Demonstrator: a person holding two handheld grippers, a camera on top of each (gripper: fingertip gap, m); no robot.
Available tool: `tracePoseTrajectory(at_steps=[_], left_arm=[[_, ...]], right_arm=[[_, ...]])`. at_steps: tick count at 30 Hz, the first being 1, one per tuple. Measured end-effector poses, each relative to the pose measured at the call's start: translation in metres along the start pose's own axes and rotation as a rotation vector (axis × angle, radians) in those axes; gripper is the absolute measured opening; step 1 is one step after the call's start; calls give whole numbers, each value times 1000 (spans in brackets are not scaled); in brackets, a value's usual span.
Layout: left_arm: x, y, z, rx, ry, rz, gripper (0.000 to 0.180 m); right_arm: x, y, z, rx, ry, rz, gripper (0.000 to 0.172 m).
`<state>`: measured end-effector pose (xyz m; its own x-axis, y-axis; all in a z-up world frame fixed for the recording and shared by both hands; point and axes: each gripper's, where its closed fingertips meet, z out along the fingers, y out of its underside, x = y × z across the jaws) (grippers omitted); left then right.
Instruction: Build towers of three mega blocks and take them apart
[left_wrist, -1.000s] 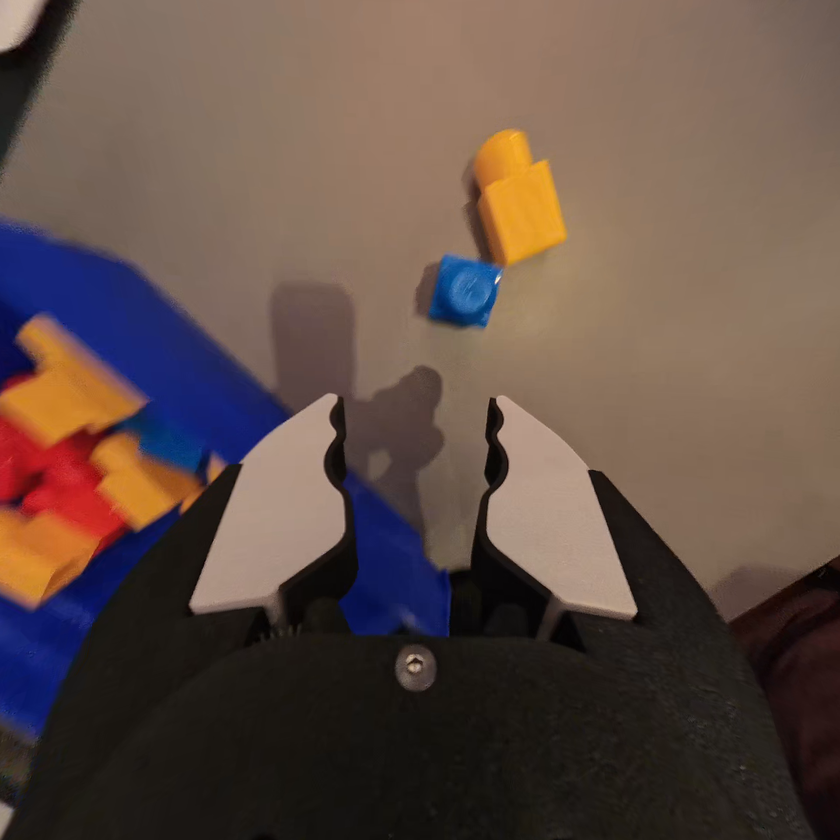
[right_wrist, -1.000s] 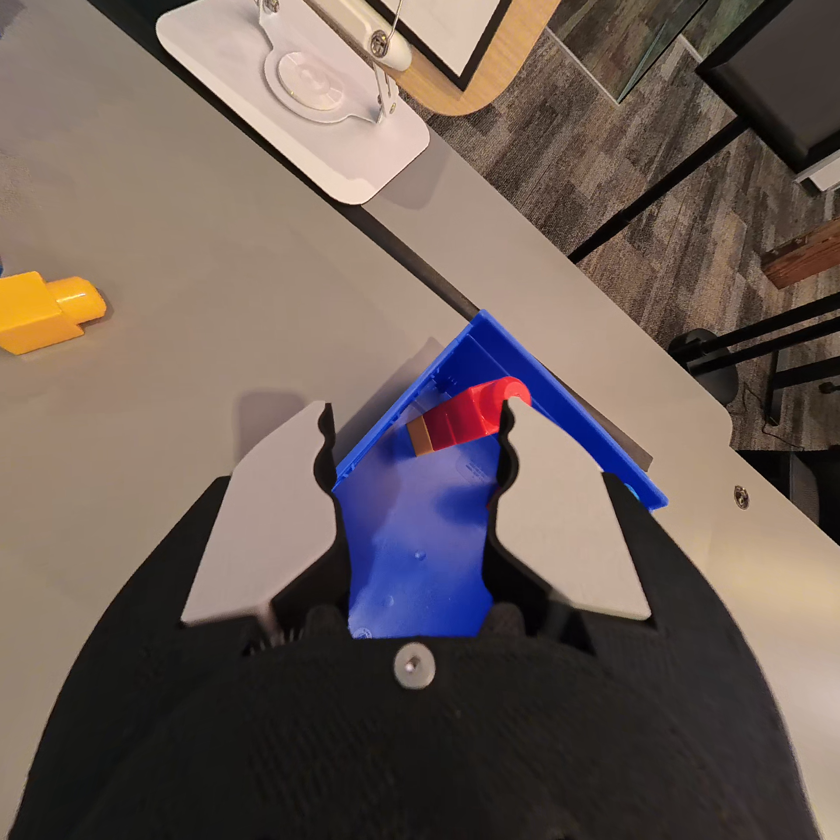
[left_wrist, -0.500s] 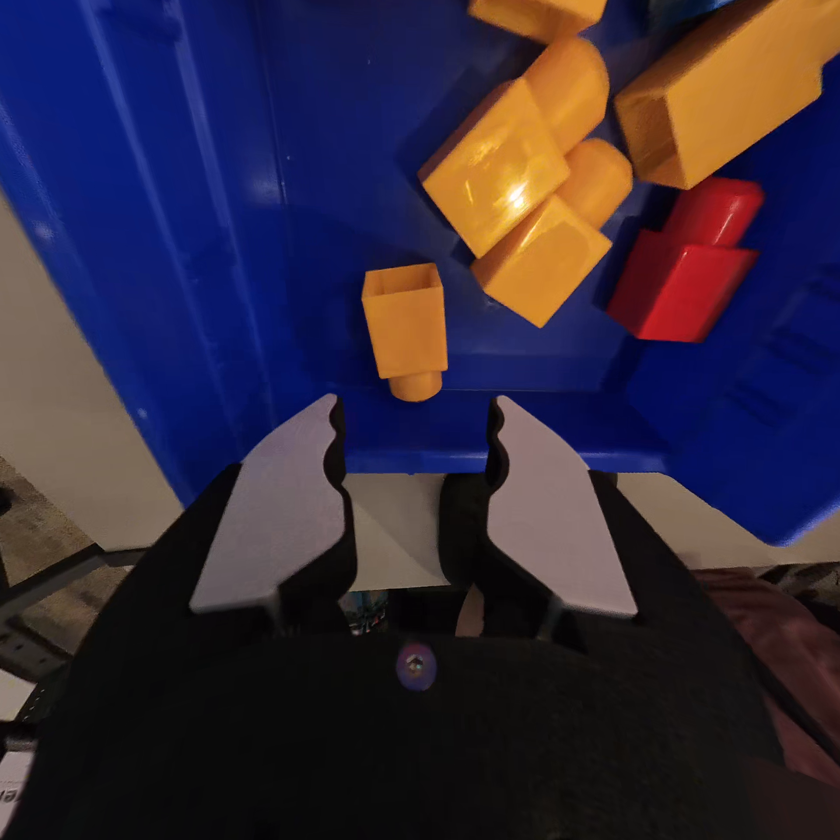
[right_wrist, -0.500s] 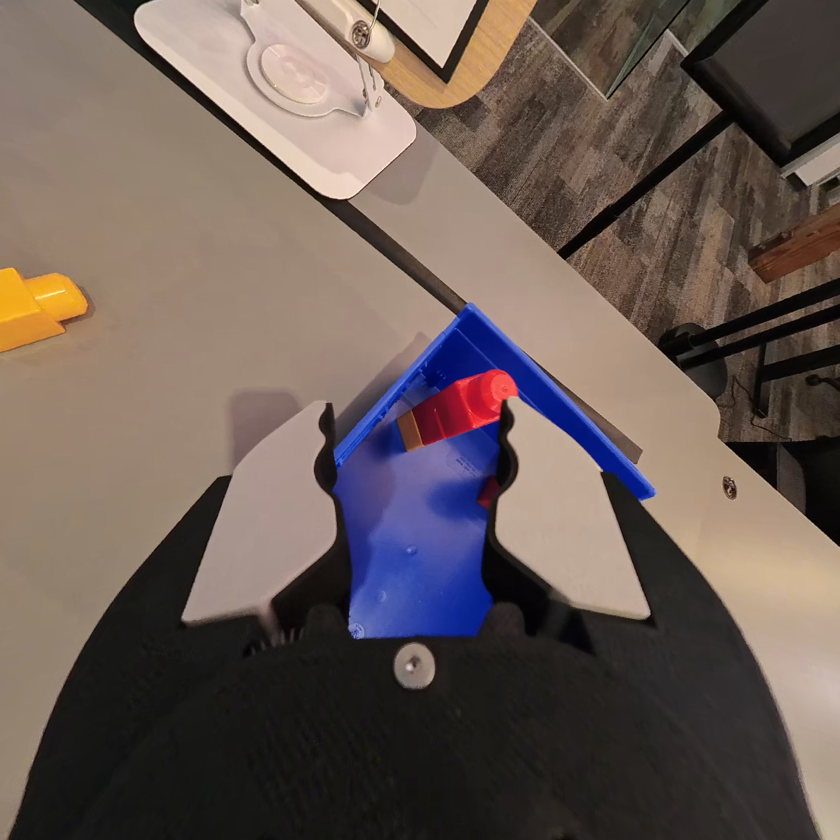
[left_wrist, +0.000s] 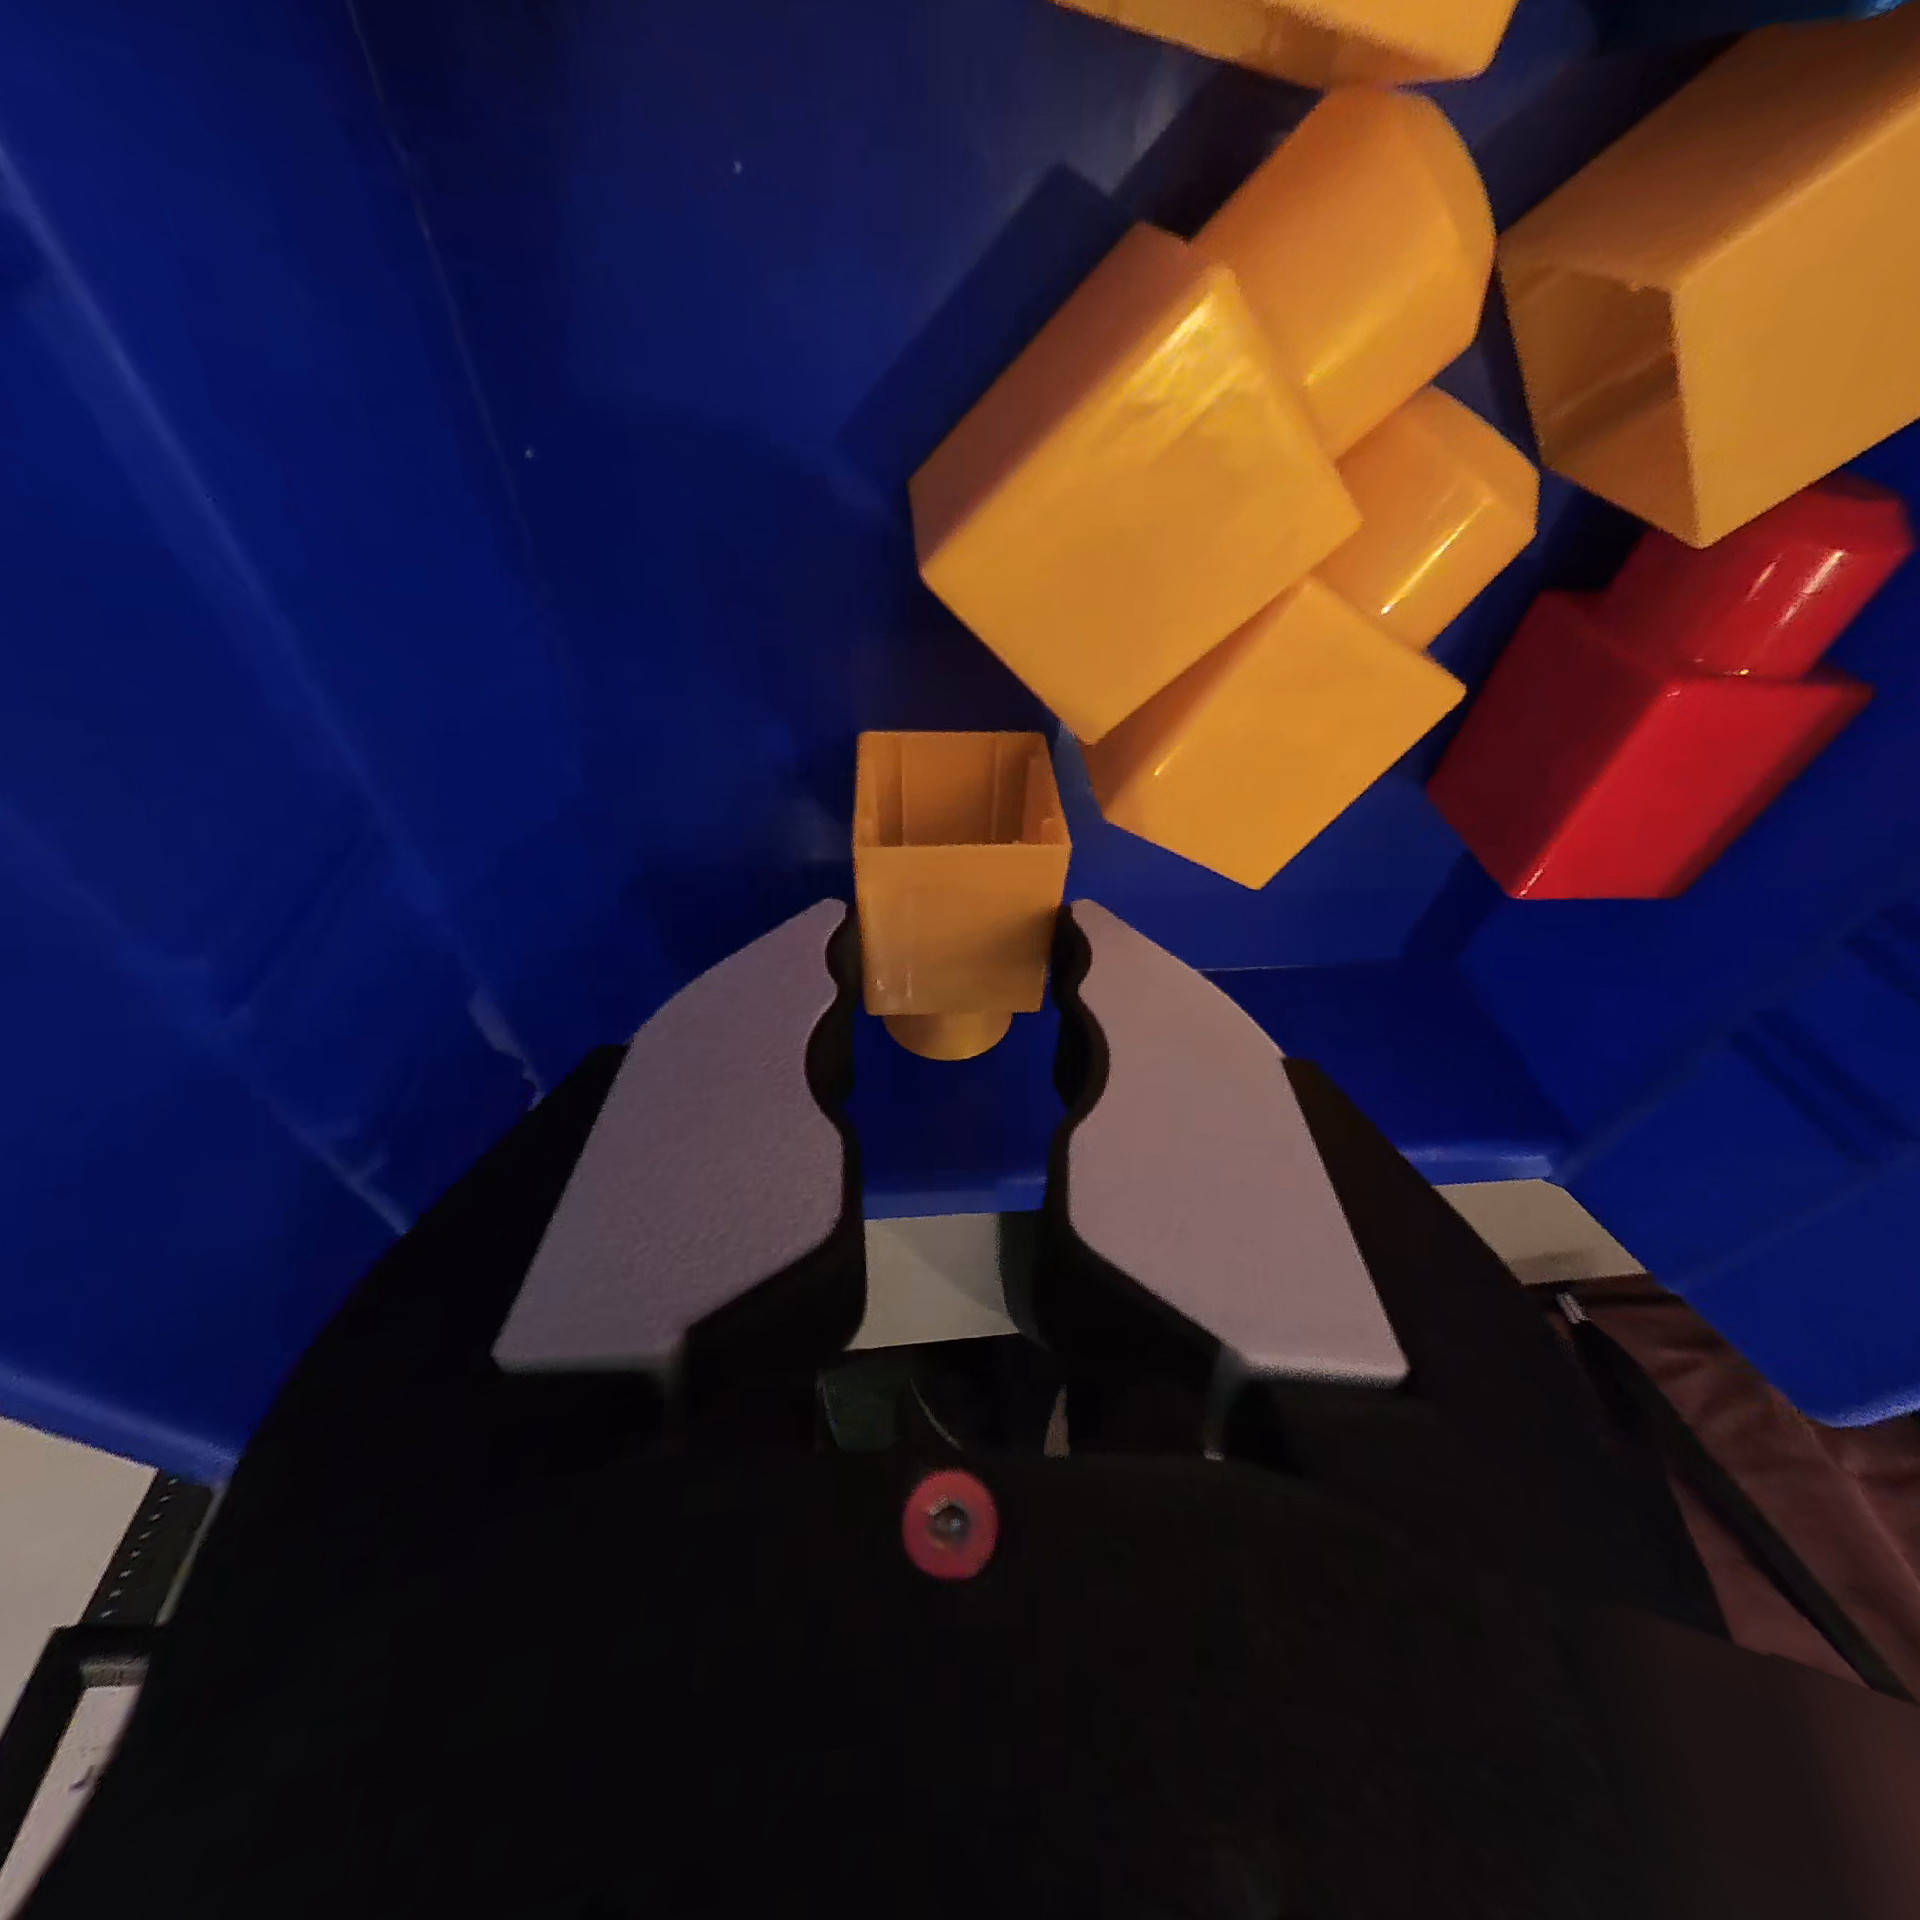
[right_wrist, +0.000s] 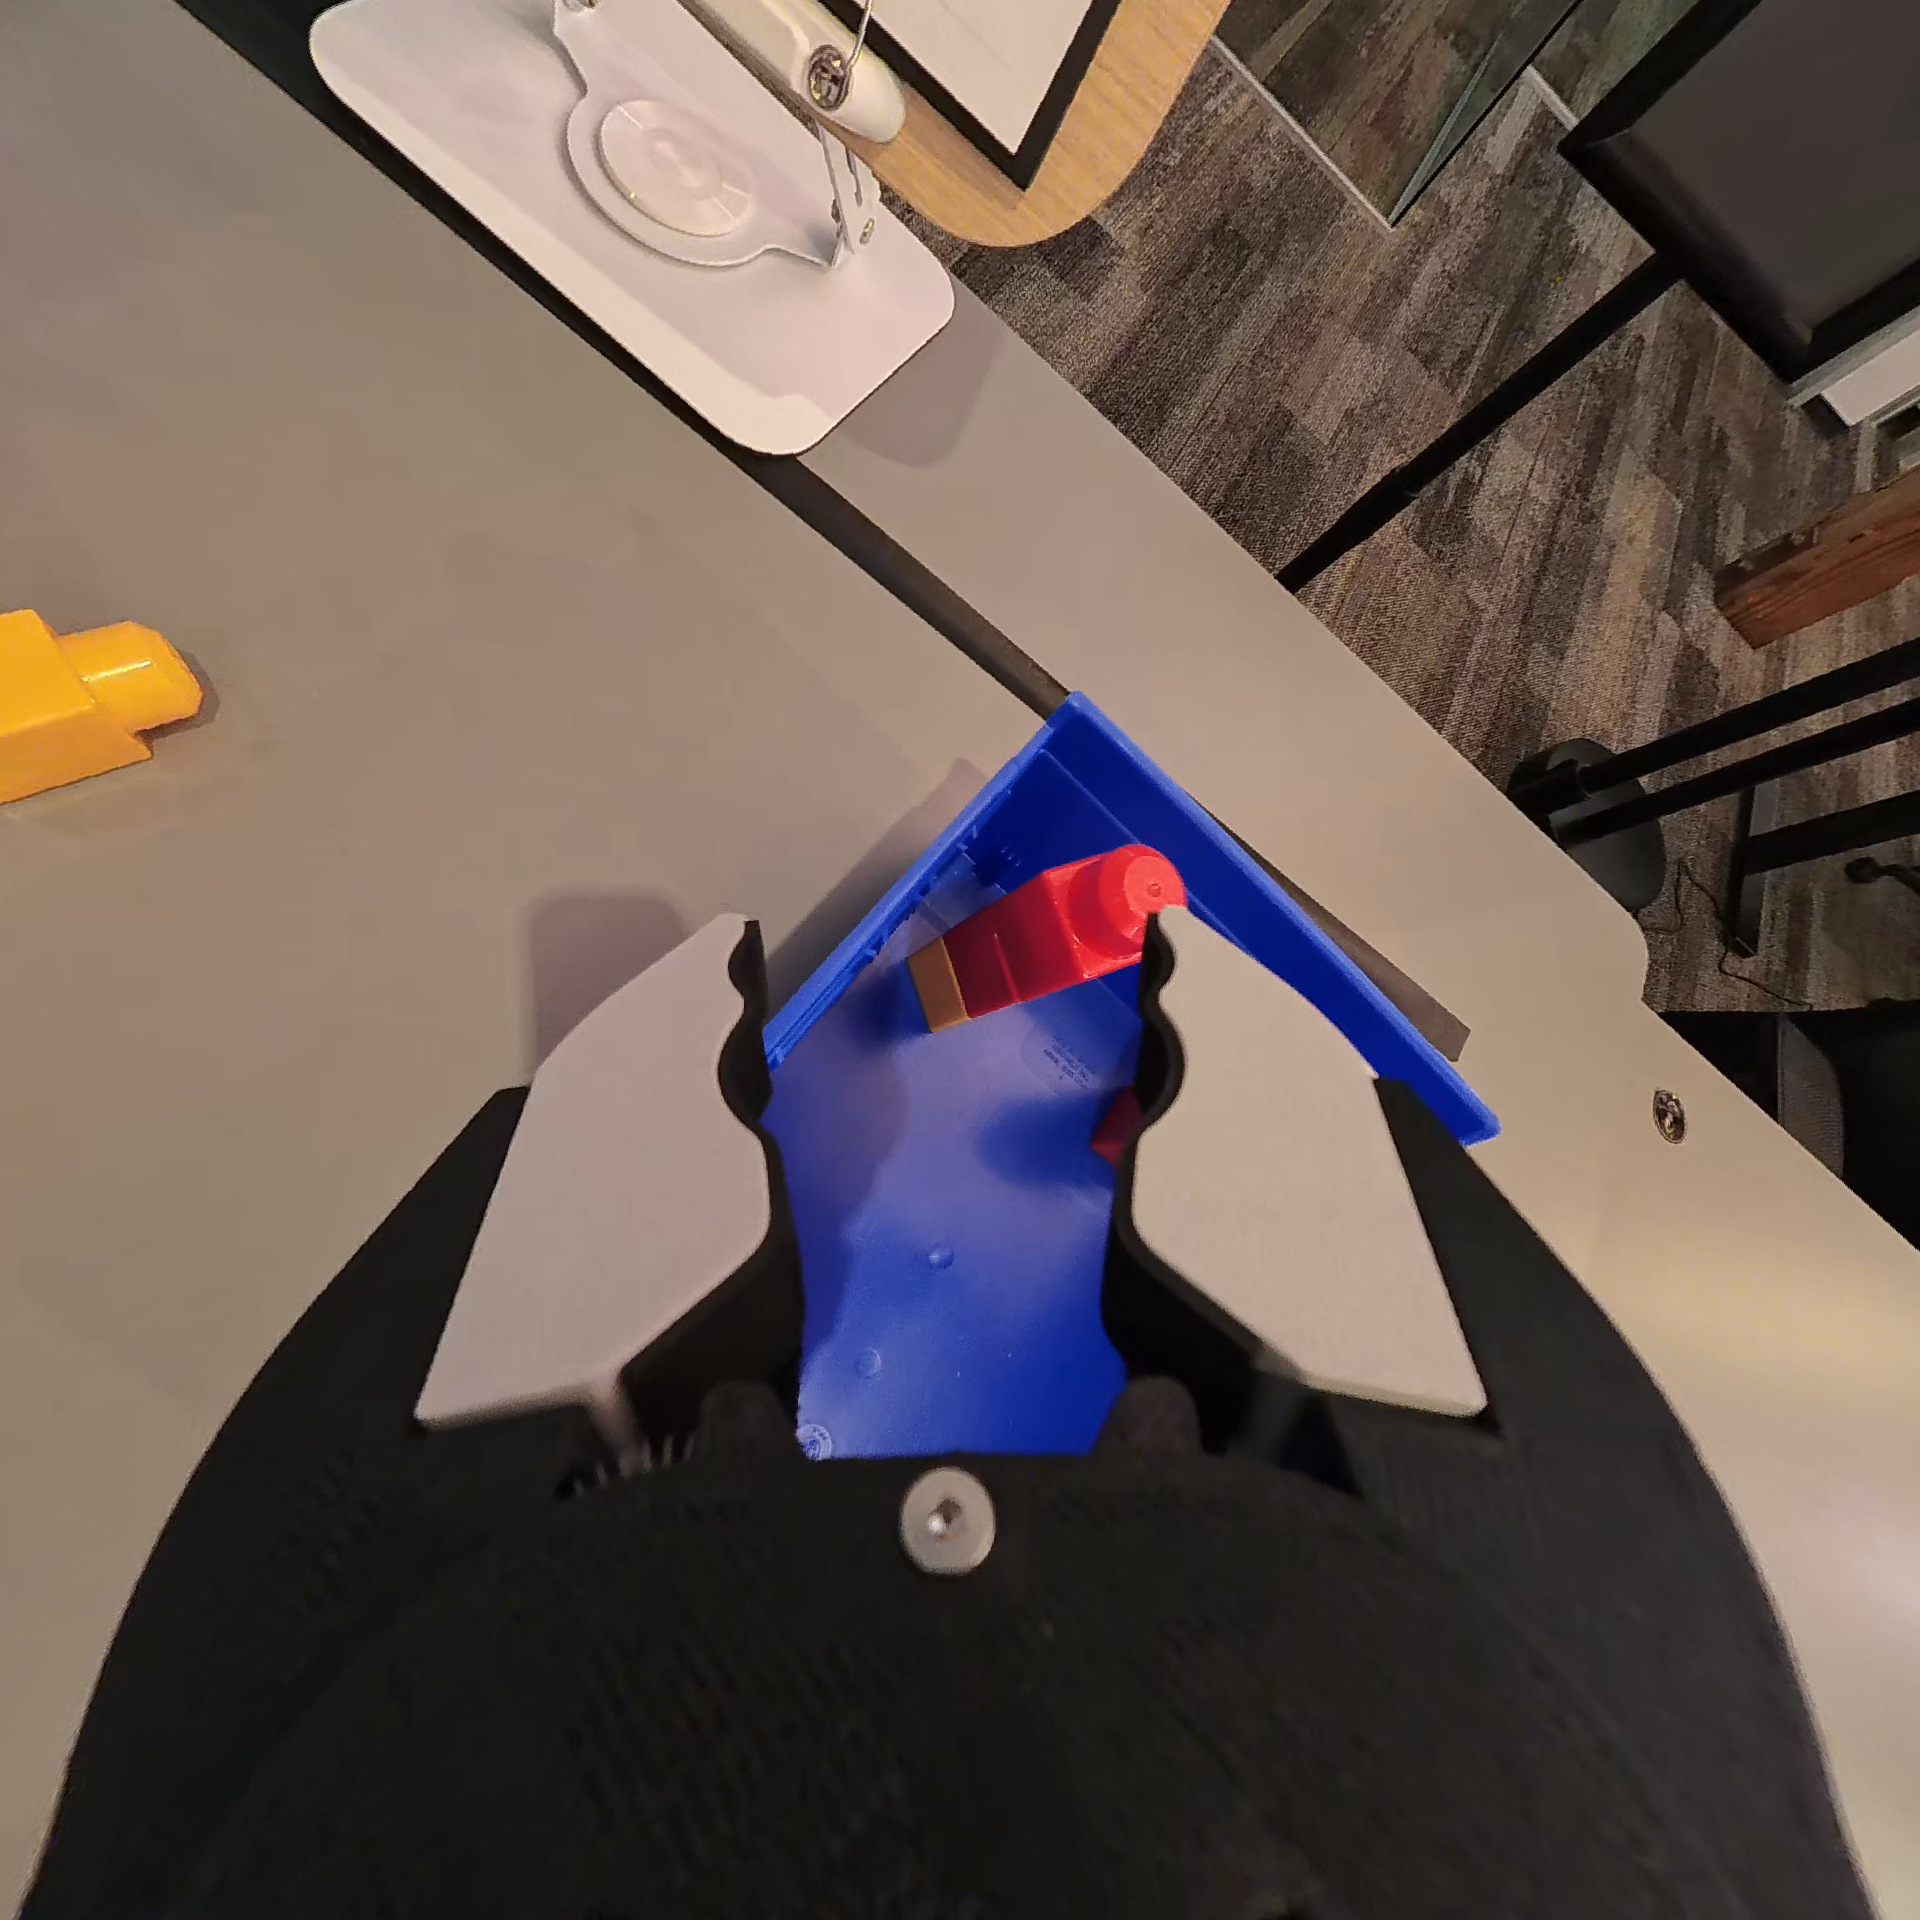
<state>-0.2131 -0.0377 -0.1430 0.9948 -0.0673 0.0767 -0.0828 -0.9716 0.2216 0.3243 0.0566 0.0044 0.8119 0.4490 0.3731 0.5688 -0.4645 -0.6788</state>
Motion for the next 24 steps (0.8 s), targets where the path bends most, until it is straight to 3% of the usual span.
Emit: tracePoseTrajectory(at_steps=[7, 11, 14, 18, 21, 24], left_arm=[[1, -2, -1, 10, 21, 15, 35], [2, -7, -24, 130, 31, 17, 35], [14, -5, -68, 345, 68, 56, 35], [79, -1, -162, 808, 301, 305, 35], [150, 19, -222, 1068, 519, 581, 35], [221, 39, -249, 1182, 702, 823, 35]], right_arm=[[1, -1, -1, 5, 1, 4, 70], [1, 0, -1, 1, 4, 1, 70], [2, -3, -3, 17, 15, 2, 70], [-9, -32, -15, 161, 12, -25, 69], [-65, -83, -45, 457, -232, -27, 69], [-138, -122, -95, 728, -627, 24, 70]])
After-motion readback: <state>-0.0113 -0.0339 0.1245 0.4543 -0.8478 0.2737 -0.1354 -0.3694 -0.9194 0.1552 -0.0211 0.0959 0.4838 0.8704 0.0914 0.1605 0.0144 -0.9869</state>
